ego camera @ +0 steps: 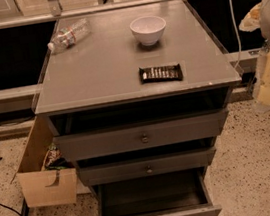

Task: Close bottom drawer

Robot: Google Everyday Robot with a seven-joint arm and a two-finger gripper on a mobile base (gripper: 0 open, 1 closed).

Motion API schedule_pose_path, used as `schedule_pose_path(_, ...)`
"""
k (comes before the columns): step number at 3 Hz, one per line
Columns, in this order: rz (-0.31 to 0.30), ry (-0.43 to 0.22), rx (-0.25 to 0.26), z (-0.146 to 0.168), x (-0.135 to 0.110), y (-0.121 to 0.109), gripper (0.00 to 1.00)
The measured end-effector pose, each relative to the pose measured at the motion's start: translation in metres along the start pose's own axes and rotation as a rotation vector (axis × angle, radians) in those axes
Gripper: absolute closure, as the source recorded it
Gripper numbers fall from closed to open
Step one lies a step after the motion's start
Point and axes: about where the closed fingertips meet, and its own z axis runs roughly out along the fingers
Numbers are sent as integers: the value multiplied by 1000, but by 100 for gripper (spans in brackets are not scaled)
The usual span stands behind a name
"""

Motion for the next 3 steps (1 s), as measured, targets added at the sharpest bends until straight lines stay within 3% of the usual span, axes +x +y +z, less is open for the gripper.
schedule_pose_path(2, 18, -3, -9, 7, 3, 5, 0)
schedule_pose_path(3, 62, -17, -36, 26, 10, 29, 0)
